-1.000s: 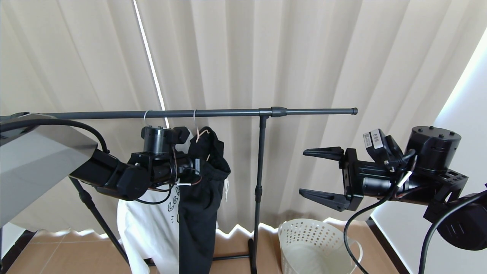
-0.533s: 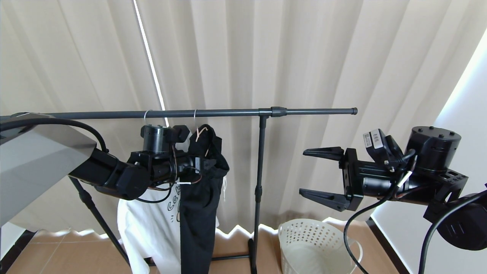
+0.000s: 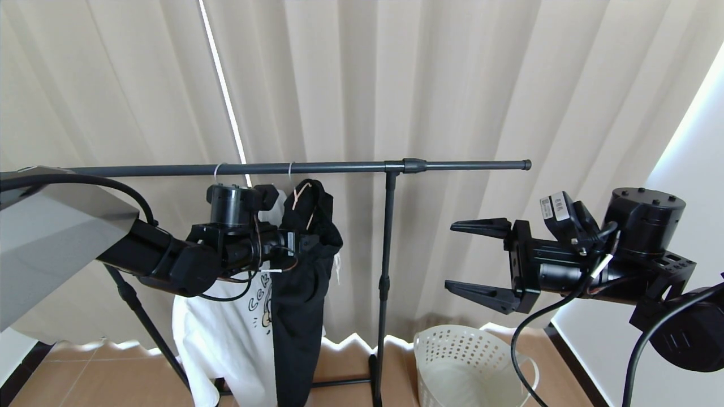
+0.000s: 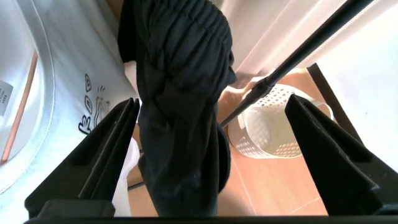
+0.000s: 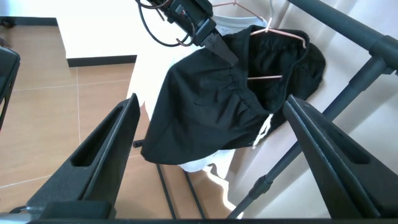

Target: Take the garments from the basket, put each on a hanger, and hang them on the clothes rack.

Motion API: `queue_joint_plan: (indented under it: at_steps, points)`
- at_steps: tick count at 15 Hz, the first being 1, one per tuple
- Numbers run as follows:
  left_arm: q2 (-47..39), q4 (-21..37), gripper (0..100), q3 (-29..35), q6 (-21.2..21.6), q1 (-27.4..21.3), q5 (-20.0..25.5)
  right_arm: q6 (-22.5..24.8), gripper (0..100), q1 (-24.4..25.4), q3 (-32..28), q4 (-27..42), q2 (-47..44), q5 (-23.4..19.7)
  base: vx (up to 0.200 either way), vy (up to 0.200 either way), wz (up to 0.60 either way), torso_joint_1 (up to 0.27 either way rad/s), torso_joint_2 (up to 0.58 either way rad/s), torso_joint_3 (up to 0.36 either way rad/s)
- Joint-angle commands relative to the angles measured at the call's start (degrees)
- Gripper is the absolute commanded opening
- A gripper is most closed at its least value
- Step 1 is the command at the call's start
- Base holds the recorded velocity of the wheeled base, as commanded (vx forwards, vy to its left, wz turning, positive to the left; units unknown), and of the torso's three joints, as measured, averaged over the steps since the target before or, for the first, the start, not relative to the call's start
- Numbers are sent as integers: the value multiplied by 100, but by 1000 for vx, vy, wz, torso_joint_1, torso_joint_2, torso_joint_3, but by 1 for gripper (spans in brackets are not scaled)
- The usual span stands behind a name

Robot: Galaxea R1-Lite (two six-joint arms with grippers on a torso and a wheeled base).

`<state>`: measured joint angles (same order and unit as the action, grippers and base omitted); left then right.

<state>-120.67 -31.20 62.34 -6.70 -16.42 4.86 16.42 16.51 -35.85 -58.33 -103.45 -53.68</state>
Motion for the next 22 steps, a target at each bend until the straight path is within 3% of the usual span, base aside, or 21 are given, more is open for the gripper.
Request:
queue_joint_plan:
  at_steps: [1, 4, 6, 7, 9, 10, 11, 12, 14, 16, 19, 21, 22]
  points:
    - [149, -1, 100, -64, 3, 42, -3, 1, 100, 2, -1, -3, 9, -3, 0, 0, 0, 0, 0, 0]
    - [650, 8, 100, -398, 3, 95, -38, -7, 100, -16, -1, -3, 97, 24, 0, 0, 0, 0, 0, 0]
    - [1108, 17, 100, -759, 11, 166, -47, -86, 100, -7, -80, 68, 264, 648, 0, 0, 0, 0, 0, 0]
    - [1573, -1, 100, -1128, 11, 253, -47, -438, 100, 2, -168, 103, 422, 1342, 0, 0, 0, 0, 0, 0]
    - [2215, -1, 100, -1488, 20, 350, -135, -833, 100, -7, -291, 639, 993, 1676, 0, 0, 0, 0, 0, 0]
    - [2830, -1, 100, -1901, 73, 350, -302, -877, 100, -33, -484, 1834, 1705, 1755, 0, 0, 0, 0, 0, 0]
    - [3032, -1, 100, -2051, 143, 350, -311, -886, 100, -33, -546, 2300, 1943, 1817, 0, 0, 0, 0, 0, 0]
    - [3788, 8, 100, -2692, 583, 350, -311, -1027, 100, 11, -475, 3522, 2690, 2256, 0, 0, 0, 0, 0, 0]
    - [4403, 8, 100, -3316, 811, 324, -311, -1150, 100, 11, 96, 3627, 3252, 2520, 0, 0, 0, 0, 0, 0]
    - [5335, 52, 100, -4318, 934, 183, -328, -1185, 100, 37, 1230, 3513, 4237, 2748, 0, 0, 0, 0, 0, 0]
    - [6618, 70, 100, -5962, 1092, 122, -328, -1115, 100, 643, 2908, 3583, 5748, 3627, 0, 0, 0, 0, 0, 0]
    - [6987, 96, 100, -6234, 1092, 113, -319, -1115, 100, 837, 3348, 3610, 6205, 3794, 0, 0, 0, 0, 0, 0]
    - [7524, 861, 100, -6234, 1048, 148, -311, -1115, 100, 889, 3585, 3873, 6794, 3926, 0, 0, 0, 0, 0, 0]
